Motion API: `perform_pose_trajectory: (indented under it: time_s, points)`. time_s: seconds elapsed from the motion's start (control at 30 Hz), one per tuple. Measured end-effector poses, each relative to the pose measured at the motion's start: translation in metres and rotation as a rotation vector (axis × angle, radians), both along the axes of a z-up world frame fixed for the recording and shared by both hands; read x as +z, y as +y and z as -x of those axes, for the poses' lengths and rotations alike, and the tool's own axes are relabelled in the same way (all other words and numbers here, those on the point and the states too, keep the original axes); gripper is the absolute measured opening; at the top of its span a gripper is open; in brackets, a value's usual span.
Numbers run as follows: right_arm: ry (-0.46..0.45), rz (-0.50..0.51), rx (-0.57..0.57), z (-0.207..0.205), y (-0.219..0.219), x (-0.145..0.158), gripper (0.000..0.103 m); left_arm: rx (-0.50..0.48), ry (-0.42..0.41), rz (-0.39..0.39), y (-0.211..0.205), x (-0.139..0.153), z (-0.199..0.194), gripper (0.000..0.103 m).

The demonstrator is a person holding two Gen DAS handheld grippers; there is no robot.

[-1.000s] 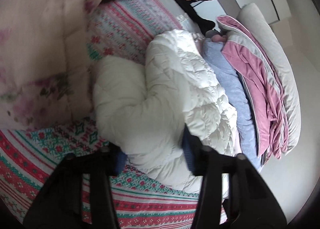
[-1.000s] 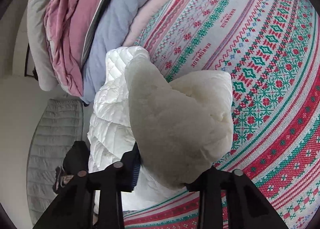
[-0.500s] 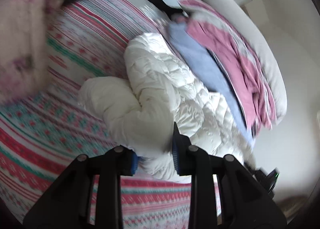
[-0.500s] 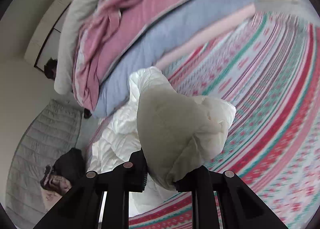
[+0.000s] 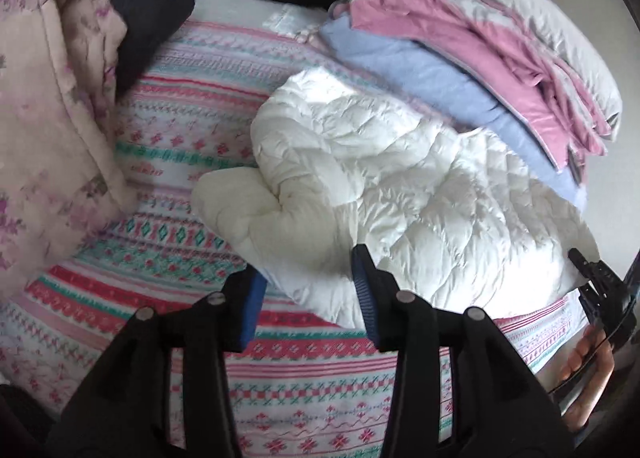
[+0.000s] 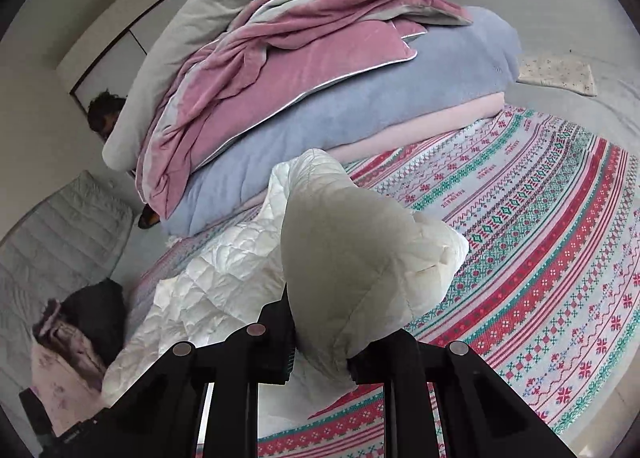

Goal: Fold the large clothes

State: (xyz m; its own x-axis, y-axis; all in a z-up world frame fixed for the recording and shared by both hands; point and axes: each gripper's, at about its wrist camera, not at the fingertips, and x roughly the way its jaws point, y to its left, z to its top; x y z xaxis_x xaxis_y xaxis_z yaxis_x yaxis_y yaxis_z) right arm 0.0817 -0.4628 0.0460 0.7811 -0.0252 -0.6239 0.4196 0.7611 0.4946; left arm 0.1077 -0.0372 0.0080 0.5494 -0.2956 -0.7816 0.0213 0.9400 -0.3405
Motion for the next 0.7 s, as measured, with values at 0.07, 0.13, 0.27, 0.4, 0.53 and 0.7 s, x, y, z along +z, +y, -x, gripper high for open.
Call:
perform_pose_trajectory:
  time_s: [0.07,0.13,0.27,0.4,0.53,0.7]
  points:
    - [0.011,-0.067,-0.006,0.000,-0.010,-0.011,0.019,0.041,0.037,0.048,0.016,-0.008,-0.001,0.046]
    - [0.019,-0.087,-0.003,0.000,-0.014,-0.017,0.019,0.104,0.101,0.113,0.035,-0.018,-0.003,0.046]
    - [0.011,-0.053,0.001,-0.001,-0.009,-0.014,0.019,0.175,0.064,0.137,0.050,-0.008,0.005,0.046]
    - [-0.015,-0.006,-0.003,-0.005,0.001,-0.005,0.019,0.055,-0.008,0.153,0.025,0.016,0.005,0.053]
    - [-0.043,0.006,-0.011,-0.017,0.011,0.003,0.019,-0.175,-0.071,0.034,-0.069,0.019,-0.013,0.056]
    - [-0.029,-0.054,-0.029,-0.022,0.006,-0.007,0.019,-0.276,-0.097,-0.174,-0.153,-0.019,-0.040,0.056]
